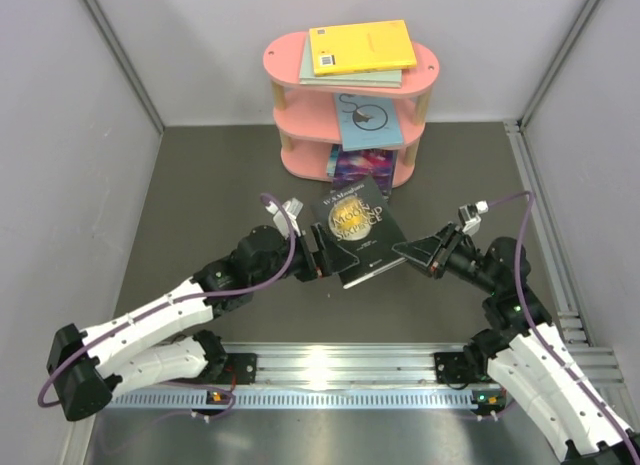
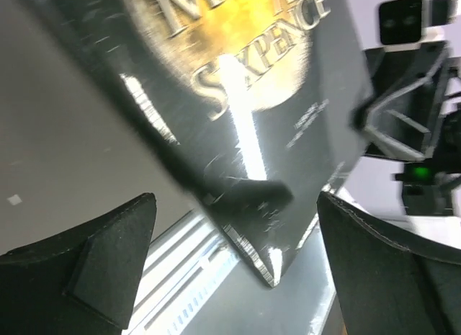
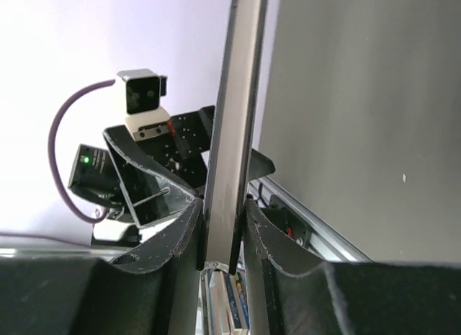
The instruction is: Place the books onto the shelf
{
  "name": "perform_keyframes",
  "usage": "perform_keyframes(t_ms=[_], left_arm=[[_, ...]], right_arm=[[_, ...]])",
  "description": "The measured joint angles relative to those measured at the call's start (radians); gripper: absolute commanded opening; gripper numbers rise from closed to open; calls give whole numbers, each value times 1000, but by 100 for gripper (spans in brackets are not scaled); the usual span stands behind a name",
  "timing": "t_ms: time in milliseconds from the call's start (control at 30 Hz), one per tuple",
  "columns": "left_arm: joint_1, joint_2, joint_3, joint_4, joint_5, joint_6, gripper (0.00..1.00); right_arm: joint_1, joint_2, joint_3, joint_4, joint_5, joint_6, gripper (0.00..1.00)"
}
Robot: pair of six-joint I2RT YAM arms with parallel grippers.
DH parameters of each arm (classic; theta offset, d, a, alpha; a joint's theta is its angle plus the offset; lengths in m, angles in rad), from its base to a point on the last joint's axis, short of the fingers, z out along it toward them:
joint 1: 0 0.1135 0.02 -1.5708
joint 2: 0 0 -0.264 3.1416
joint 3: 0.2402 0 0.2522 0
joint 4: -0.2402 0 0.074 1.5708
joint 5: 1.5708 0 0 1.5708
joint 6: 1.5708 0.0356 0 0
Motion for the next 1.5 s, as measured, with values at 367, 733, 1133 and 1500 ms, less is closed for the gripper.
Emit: perform_keyframes(t_ms=[367,733,1133,1500], left_arm=[[2,-206,-93,-186,-134,19,99],[3,-506,-477,-217,-156,-75,98],[3,-384,-606,-62,-156,-104,96],[-4,-127,-637,312,-158,-94,96]], right_arm=[[0,5,89,-141,33,-32,0],[0,193,177,-59,58,-27,0],[-158,505,278,259,4,111,0],[-283,814,427,500,-35,234,0]])
